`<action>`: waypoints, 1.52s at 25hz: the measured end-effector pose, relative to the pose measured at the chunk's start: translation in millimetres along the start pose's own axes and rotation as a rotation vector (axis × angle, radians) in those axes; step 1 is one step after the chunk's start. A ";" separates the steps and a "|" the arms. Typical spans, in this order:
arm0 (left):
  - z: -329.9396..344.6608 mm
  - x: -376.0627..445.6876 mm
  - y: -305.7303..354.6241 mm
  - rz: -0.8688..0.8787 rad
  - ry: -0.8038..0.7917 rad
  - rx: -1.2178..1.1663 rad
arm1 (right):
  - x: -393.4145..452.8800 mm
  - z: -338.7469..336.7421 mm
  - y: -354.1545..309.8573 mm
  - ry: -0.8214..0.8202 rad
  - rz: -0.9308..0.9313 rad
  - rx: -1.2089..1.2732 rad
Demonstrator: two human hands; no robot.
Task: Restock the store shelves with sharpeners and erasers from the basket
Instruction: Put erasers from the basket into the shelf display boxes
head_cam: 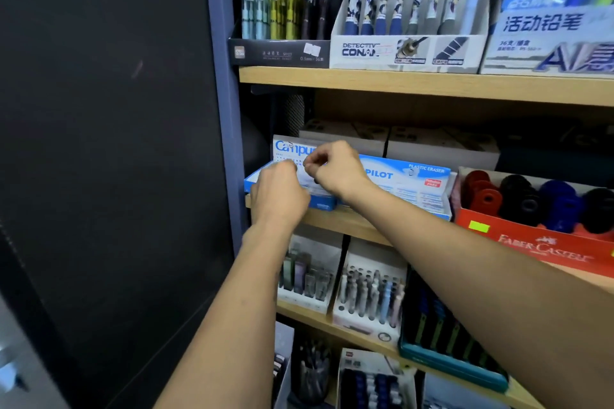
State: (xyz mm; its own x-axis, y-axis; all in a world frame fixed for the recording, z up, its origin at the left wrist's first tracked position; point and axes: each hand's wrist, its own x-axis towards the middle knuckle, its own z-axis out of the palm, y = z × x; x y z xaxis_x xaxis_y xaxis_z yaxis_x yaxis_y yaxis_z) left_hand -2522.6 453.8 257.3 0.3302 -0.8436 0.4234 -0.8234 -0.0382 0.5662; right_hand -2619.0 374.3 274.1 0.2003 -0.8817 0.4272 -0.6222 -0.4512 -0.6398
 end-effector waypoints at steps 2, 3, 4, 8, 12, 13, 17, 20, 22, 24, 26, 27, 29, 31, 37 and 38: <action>2.7 -8.5 22.0 0.091 -0.020 -0.048 | -27.9 -24.4 5.1 0.027 -0.019 0.048; 5.6 -14.2 32.4 0.137 -0.046 -0.059 | -42.0 -34.1 10.2 0.049 -0.017 0.047; 11.9 -22.1 43.8 0.179 -0.086 -0.055 | -59.2 -44.9 19.1 0.077 -0.009 0.028; 49.4 -73.8 84.9 0.422 -0.341 0.011 | -147.5 -86.3 77.4 0.127 0.101 -0.087; 125.9 -144.4 94.9 0.615 -0.713 0.183 | -239.4 -97.9 156.8 -0.042 0.265 -0.150; 151.1 -166.6 91.5 0.621 -0.821 0.243 | -261.3 -93.2 180.6 -0.116 0.316 -0.187; 242.7 -257.7 65.3 0.601 -1.220 0.406 | -342.0 -59.8 264.2 -0.490 0.468 -0.263; 289.6 -309.5 41.3 0.496 -1.405 0.407 | -389.4 -34.5 317.8 -0.691 0.561 -0.333; 315.0 -338.4 24.2 0.407 -1.413 0.395 | -419.2 -20.7 355.8 -0.755 0.635 -0.378; 334.1 -363.5 5.0 0.332 -1.405 0.388 | -448.0 -12.2 390.3 -0.776 0.715 -0.437; 352.6 -382.3 -17.1 0.235 -1.397 0.364 | -471.1 -4.5 420.5 -0.767 0.791 -0.461; 358.7 -388.4 -26.7 0.200 -1.371 0.355 | -480.1 -1.2 430.1 -0.754 0.821 -0.454; 372.1 -397.0 -43.1 0.215 -1.303 0.346 | -494.0 7.6 442.9 -0.723 0.854 -0.443; 384.7 -406.4 -51.8 0.377 -1.297 0.351 | -505.6 15.8 446.9 -0.672 0.833 -0.509; 414.4 -425.5 -40.0 0.643 -1.118 0.477 | -511.8 39.2 452.7 -0.638 0.710 -0.652; 419.0 -427.4 -38.9 0.647 -1.102 0.484 | -509.3 41.4 454.0 -0.645 0.728 -0.624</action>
State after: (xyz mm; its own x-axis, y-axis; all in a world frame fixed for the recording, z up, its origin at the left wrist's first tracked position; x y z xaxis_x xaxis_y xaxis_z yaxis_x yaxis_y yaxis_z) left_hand -2825.0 591.5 -242.0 -0.5202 -0.7590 -0.3915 -0.8419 0.5329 0.0855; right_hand -2972.1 612.8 -260.3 -0.1221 -0.8927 -0.4339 -0.9788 0.1807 -0.0963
